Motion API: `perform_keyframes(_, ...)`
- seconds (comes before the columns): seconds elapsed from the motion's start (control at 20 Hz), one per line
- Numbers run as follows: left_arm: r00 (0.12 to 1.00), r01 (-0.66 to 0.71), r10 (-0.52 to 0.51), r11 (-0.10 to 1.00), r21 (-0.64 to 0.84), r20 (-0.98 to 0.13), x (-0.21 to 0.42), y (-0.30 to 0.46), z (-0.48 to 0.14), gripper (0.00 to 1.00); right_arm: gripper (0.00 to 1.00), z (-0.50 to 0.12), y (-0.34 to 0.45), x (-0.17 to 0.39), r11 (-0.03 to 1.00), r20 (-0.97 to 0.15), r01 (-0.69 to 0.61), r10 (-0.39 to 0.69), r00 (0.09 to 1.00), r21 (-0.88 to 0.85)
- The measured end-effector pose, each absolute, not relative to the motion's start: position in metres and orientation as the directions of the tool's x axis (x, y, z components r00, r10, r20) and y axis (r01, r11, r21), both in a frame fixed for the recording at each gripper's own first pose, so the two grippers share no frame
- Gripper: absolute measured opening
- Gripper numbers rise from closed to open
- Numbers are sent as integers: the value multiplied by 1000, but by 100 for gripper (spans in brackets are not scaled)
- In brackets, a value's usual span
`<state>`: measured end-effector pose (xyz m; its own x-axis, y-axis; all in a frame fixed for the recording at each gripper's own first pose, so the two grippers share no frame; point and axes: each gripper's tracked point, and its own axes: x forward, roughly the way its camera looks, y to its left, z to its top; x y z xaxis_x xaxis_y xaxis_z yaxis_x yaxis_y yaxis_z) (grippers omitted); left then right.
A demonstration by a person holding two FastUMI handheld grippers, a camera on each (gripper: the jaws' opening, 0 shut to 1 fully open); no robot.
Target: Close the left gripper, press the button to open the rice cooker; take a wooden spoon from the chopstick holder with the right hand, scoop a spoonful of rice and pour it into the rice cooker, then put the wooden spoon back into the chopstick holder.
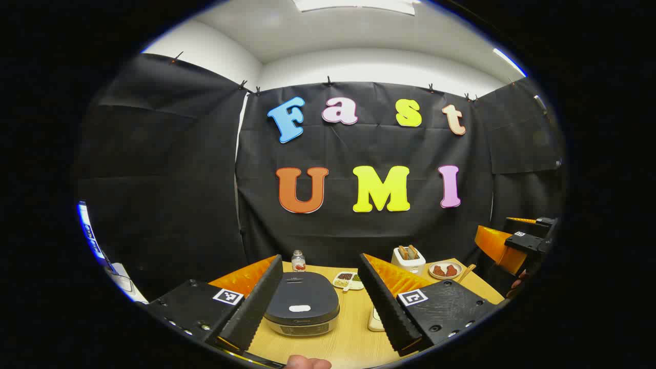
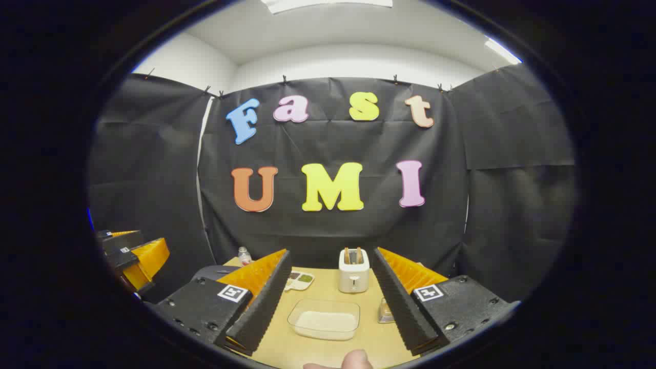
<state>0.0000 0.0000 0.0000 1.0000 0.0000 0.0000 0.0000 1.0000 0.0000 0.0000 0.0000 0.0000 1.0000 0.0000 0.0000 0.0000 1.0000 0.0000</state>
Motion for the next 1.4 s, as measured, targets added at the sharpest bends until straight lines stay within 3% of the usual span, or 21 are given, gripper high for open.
perform_keyframes(1.0,999,-33,33,999,2,-30,5,7,-9,94,100,-8,-4,8,1000,-16,-1,1,1000,8)
perform_keyframes(1.4,985,-37,38,999,12,-167,29,20,-39,95,100,-21,-20,24,1000,-29,-6,6,1000,-21)
